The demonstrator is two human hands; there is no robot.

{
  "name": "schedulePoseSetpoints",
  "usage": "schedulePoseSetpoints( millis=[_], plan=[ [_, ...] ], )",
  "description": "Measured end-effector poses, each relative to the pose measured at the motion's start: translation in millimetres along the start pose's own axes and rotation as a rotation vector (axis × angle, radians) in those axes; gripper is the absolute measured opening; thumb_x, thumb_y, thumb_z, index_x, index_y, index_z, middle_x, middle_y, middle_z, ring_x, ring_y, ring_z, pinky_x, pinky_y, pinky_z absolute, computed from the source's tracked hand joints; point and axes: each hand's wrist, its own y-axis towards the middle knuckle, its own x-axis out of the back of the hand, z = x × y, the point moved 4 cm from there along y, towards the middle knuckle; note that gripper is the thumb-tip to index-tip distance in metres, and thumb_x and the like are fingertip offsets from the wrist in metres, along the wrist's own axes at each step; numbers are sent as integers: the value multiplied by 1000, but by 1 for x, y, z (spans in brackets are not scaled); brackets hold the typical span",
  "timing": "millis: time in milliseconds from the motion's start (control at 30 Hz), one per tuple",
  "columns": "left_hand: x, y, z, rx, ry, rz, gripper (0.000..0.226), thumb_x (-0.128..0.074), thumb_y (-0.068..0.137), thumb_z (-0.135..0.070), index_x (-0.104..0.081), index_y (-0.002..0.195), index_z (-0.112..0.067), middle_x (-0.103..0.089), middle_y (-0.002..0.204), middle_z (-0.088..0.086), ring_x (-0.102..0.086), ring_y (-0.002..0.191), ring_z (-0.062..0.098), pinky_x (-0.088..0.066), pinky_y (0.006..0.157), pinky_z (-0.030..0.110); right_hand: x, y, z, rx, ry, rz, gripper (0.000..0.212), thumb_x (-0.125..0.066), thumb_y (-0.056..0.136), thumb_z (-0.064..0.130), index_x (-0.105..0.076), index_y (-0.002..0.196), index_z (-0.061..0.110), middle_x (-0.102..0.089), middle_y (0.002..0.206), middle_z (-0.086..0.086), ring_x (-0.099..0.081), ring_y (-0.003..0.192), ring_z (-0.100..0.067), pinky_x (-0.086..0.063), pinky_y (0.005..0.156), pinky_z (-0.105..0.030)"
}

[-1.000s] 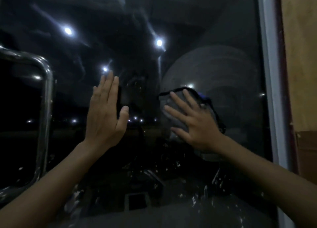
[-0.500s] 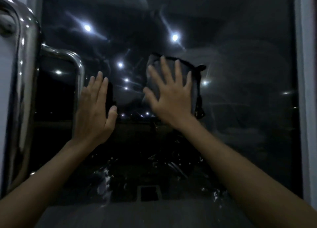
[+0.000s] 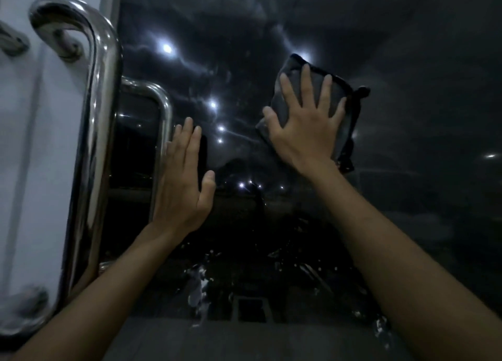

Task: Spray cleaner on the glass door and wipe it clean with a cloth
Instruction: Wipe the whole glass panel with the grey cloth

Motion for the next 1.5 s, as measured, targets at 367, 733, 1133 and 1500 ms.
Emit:
schedulePoseSetpoints(
  millis=[367,733,1133,1500],
  plan=[
    [73,8,-30,-226,406,45,71,-48,83,-27,-29,146,-1,-18,156,19,-11,146,32,-12,119,47,-19,-96,15,613,-55,-10,62,-42,87,61,-45,143,34,-29,158,0,-24,145,-34,-27,102,-56],
    [93,-19,-20,-95,650,74,78,-48,83,-24,-15,149,3,-7,157,22,-4,147,33,-10,119,48,-19,-23,99,129,56,-9,66,-31,93,61,-23,152,34,-6,164,-1,2,149,-36,3,113,-62],
    [110,-62,-2,15,524,102,78,-49,80,-14,-14,147,7,-7,157,24,-3,147,32,-13,119,47,-39,-110,107,679,29,41,66,-37,83,62,-48,141,32,-29,158,-2,-23,146,-35,-28,99,-55],
    [117,-98,3,28,366,115,79,-46,81,-9,-7,149,1,-2,158,19,-2,148,28,-11,120,46,-46,-155,144,553,60,45,70,-36,88,56,-41,145,16,-22,160,-9,-15,147,-37,-8,113,-58]
  ],
)
